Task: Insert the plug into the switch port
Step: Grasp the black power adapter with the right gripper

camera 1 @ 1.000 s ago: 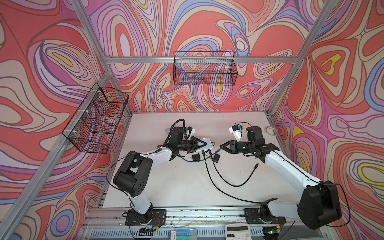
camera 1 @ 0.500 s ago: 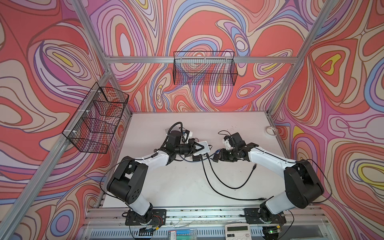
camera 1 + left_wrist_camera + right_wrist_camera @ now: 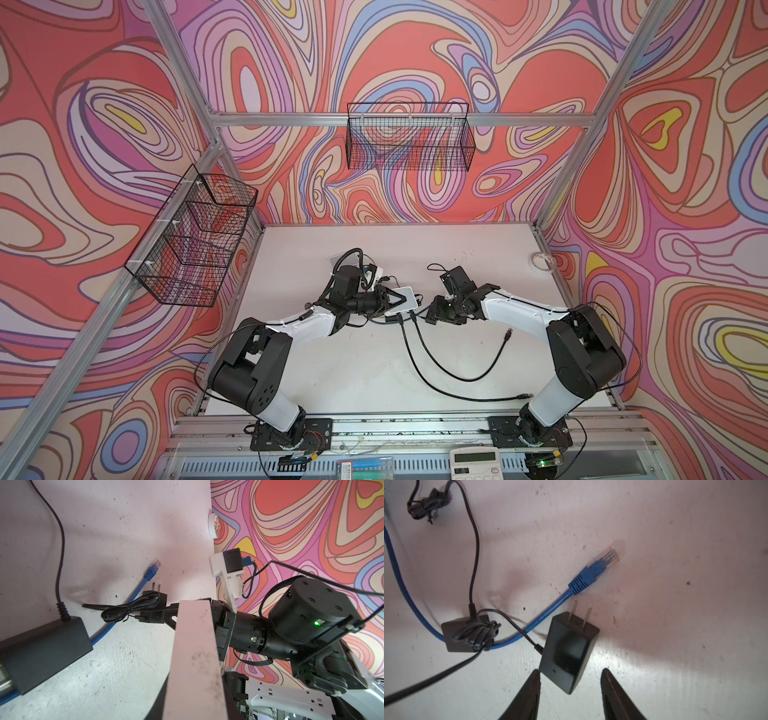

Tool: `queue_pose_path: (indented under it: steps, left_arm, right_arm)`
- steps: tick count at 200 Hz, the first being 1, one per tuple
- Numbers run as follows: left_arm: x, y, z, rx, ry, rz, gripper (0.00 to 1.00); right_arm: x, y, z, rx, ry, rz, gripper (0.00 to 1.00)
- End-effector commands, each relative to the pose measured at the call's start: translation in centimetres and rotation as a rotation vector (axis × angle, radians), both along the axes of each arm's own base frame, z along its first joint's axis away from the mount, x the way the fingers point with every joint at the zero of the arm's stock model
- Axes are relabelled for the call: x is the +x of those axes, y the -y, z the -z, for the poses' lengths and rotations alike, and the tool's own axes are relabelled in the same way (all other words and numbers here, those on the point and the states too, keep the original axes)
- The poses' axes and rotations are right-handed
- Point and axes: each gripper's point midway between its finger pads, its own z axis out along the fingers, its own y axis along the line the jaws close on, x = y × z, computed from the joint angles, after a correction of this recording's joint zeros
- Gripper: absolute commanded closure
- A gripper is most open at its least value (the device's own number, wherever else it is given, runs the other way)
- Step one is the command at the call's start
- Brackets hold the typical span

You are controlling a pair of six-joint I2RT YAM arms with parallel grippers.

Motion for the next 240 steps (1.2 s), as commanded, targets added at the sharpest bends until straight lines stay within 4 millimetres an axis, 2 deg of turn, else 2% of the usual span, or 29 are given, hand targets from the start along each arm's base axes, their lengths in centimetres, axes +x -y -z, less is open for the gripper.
queue_pose_path:
  steps: [1,23,33,39,77,88,121,142,163,170,173,195,240]
  left_arm:
    - [0.0,-0.2,-1.2,-0.007,0.06,-0.001,1.0]
    - [-0.2,-0.3,-1.4,-0.007,0.064,-0.002,1.0]
    - [-0.2,-0.3,-1.4,-0.005,0.066,-0.001,1.0]
    - [-0.2,-0.3,-1.5,-0.004,0.068,-0.001,1.0]
    - [-0.3,-0.4,-1.7,-0.005,0.077,-0.001,1.0]
    - [-0.3,-0.4,-1.7,-0.002,0.079,0.0,1.0]
    - [-0.3,-0.5,-1.6,0.011,0.078,0.001,1.0]
    - [-0.3,-0.5,-1.7,0.016,0.08,0.001,1.0]
    - [-0.1,-0.3,-1.9,0.026,0.087,0.005,1.0]
    - [-0.2,0.0,-2.0,0.029,0.089,0.011,1.0]
    - [-0.1,0.0,-2.1,0.029,0.093,0.012,1.0]
    - [0.1,1.4,-2.9,0.039,0.114,0.041,1.0]
    - [2.0,6.1,-3.9,0.045,0.158,0.115,1.0]
  right_arm:
    - [0.9,-0.2,0.5,-0.02,-0.003,0.043,0.51]
    - [1.3,-0.5,1.3,-0.032,-0.019,0.047,0.5]
    - [1.5,-0.8,0.9,-0.036,-0.013,0.047,0.5]
    - [1.4,-0.7,2.0,-0.061,-0.038,0.048,0.5]
    - [1.2,-0.4,3.2,-0.11,-0.065,0.056,0.53]
    - [1.1,-0.1,3.6,-0.121,-0.073,0.06,0.56]
    - [0.5,0.5,4.1,-0.149,-0.086,0.067,0.74]
    - [0.4,1.0,3.5,-0.163,-0.071,0.067,0.84]
    - [0.9,1.7,2.2,-0.179,-0.032,0.074,0.9]
    - [1.2,2.2,2.0,-0.183,-0.028,0.083,0.91]
    - [1.5,2.3,1.0,-0.17,-0.006,0.089,0.91]
    - [3.0,4.5,-1.4,-0.163,0.034,0.127,0.92]
    - [6.0,12.6,-4.4,-0.151,0.071,0.255,0.94]
